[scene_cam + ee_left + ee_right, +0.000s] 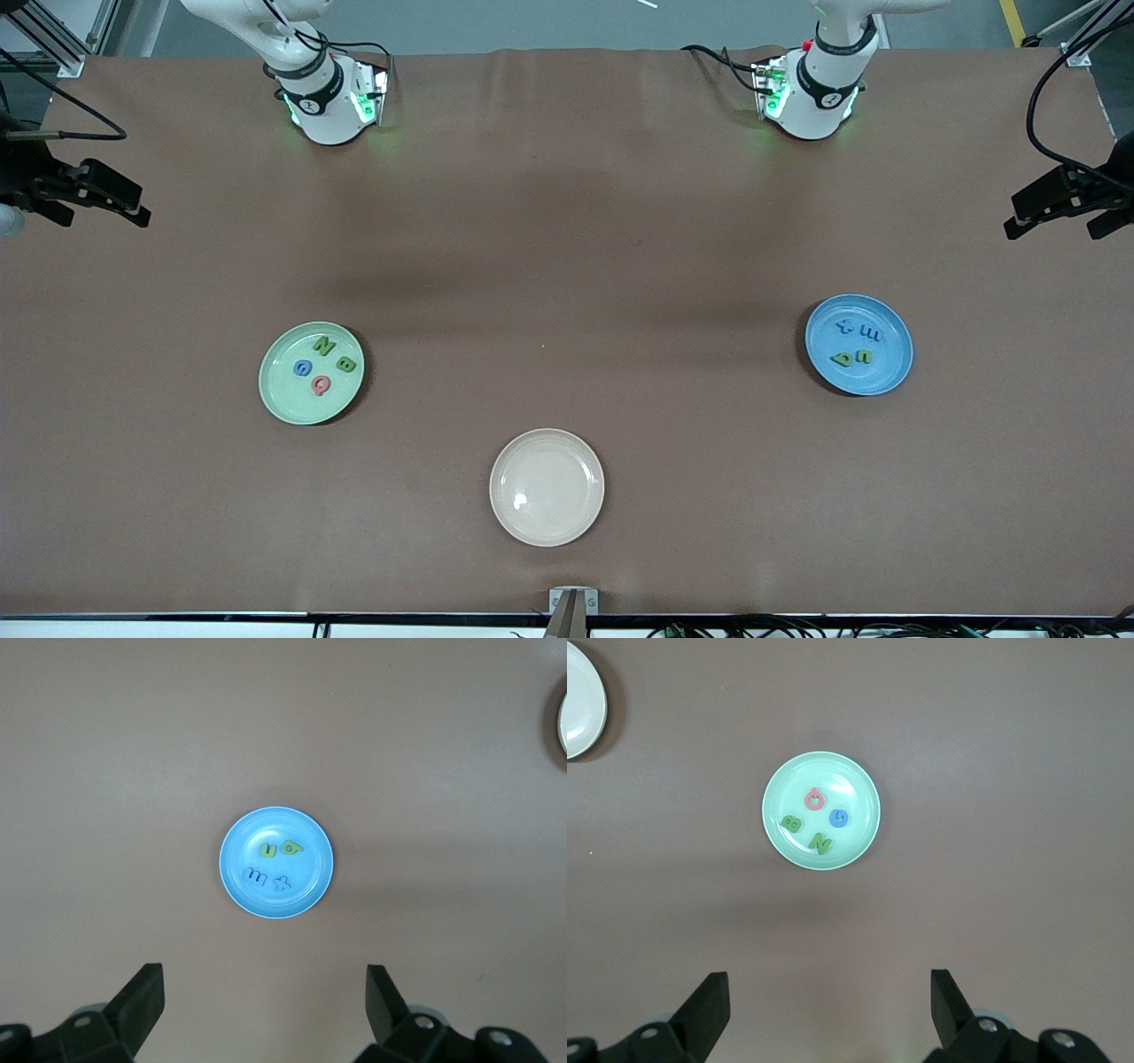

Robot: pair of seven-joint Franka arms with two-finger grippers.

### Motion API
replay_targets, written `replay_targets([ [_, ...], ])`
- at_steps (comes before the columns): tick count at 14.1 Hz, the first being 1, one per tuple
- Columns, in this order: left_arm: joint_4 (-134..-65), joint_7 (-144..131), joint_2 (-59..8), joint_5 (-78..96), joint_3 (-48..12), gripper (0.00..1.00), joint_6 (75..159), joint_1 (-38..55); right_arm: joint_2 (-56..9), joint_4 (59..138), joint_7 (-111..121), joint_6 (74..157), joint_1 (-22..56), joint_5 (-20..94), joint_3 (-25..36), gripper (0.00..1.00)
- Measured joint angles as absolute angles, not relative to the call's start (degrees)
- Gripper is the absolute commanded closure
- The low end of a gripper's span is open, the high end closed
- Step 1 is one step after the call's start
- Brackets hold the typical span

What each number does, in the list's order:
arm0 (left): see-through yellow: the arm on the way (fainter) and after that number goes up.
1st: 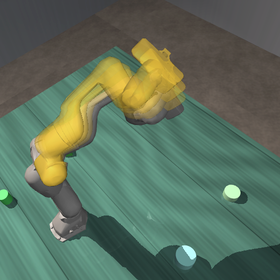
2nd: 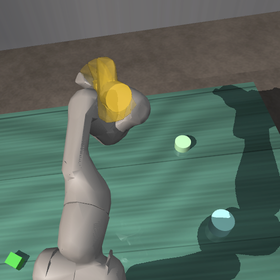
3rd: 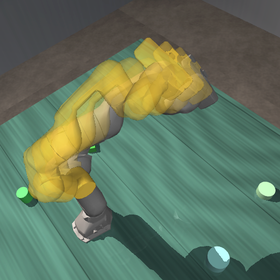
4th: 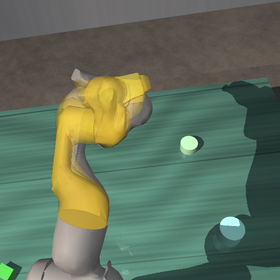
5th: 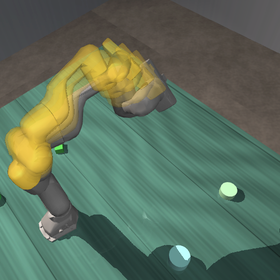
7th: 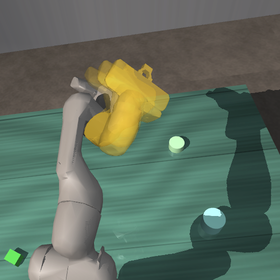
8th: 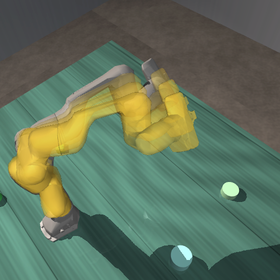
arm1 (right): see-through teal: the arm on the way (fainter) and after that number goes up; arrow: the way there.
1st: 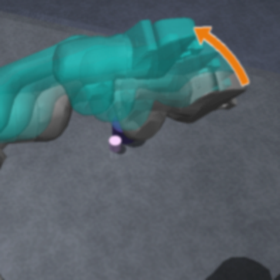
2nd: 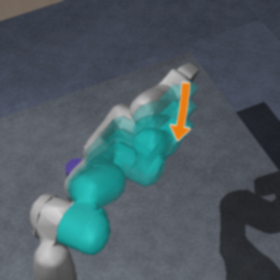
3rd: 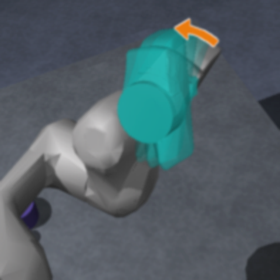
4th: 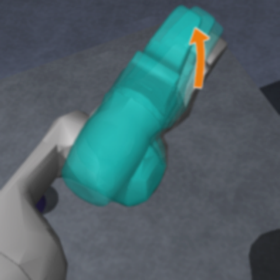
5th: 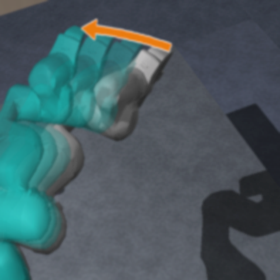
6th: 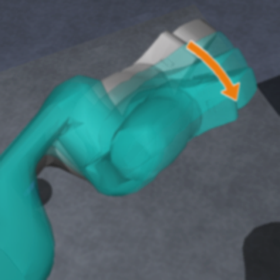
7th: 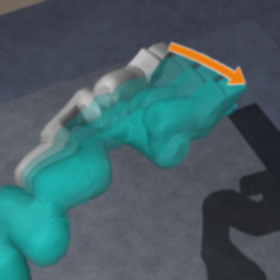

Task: Sort upper and lower case letters into plates

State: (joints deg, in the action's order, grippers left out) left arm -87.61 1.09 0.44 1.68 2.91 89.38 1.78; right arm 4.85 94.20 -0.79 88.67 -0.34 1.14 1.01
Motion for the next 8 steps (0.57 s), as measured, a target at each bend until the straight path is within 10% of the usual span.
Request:
replay_targets([
  [8,-87.63,1.09,0.46,1.68,2.34,0.00,89.73,2.34,5.61,95.37,0.30,89.75,-0.34,0.86,1.03,0.00],
])
